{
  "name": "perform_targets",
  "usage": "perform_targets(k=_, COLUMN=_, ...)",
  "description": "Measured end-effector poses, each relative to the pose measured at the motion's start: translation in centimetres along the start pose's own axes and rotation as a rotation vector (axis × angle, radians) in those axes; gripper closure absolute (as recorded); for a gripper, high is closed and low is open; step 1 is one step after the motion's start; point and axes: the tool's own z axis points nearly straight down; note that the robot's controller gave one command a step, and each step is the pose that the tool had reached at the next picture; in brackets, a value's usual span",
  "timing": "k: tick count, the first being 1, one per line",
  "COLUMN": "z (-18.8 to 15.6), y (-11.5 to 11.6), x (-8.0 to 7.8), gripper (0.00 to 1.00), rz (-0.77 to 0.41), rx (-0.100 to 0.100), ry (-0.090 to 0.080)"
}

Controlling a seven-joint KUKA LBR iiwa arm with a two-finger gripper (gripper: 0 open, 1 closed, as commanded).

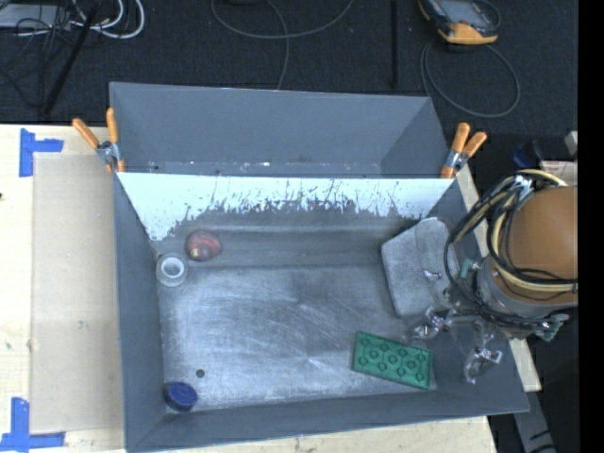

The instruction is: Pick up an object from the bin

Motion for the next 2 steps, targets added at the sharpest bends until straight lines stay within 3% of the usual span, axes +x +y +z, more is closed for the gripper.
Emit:
perform_targets(k=1, z=8.06, y=0.63, x=-4.12, gripper=0.00, rz=-0.065, rx=0.004, ry=0.006)
perform_targets(k=2, z=7.83, y=0.48, x=-3.64, gripper=1.00, rz=-0.062, rx=0.004, ry=0.015)
